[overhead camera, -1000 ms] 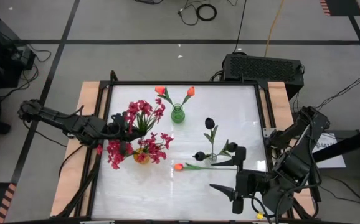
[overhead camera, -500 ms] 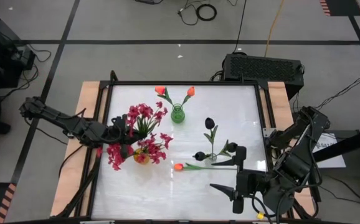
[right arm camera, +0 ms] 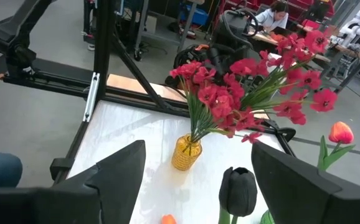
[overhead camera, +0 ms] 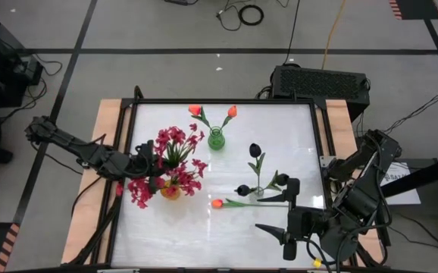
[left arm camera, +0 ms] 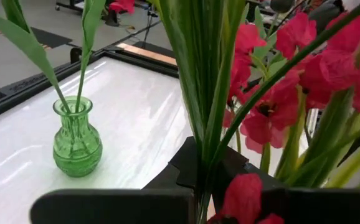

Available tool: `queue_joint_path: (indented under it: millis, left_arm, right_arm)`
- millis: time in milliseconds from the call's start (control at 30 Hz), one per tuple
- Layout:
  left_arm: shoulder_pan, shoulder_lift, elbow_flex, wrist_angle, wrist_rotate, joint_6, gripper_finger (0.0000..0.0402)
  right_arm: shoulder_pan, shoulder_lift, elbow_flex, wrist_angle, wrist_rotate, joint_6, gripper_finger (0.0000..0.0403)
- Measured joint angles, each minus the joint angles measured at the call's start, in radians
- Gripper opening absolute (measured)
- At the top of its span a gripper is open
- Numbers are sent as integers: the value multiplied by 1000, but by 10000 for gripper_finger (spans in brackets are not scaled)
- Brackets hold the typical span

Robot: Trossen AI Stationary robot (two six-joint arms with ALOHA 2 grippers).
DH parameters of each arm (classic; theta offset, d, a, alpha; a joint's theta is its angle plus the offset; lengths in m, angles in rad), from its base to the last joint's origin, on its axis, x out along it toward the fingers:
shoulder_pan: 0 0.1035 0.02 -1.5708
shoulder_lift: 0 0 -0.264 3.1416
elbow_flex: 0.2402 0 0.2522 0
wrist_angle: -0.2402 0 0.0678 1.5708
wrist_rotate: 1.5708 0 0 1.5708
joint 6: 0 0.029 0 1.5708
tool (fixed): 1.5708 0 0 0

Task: Sort flowers into vase by color
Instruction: Put the red flowers into the yellow vase

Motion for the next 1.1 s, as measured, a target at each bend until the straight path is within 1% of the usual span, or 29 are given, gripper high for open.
queue_joint_path:
  millis: [300,500,767,1100]
  left_arm:
    - [-11,-18,0,95,-1,1,22]
    - [-11,-47,0,75,-21,-24,22]
    - [-12,-90,0,68,-23,-13,22]
    - [-55,-110,1,19,-25,-24,22]
  right_arm:
    - [0,0,0,0,0,0,285]
    - [0,0,0,0,0,0,285]
    - [0,0,0,-1,0,-3,285]
    - [0,0,0,-2,0,-8,285]
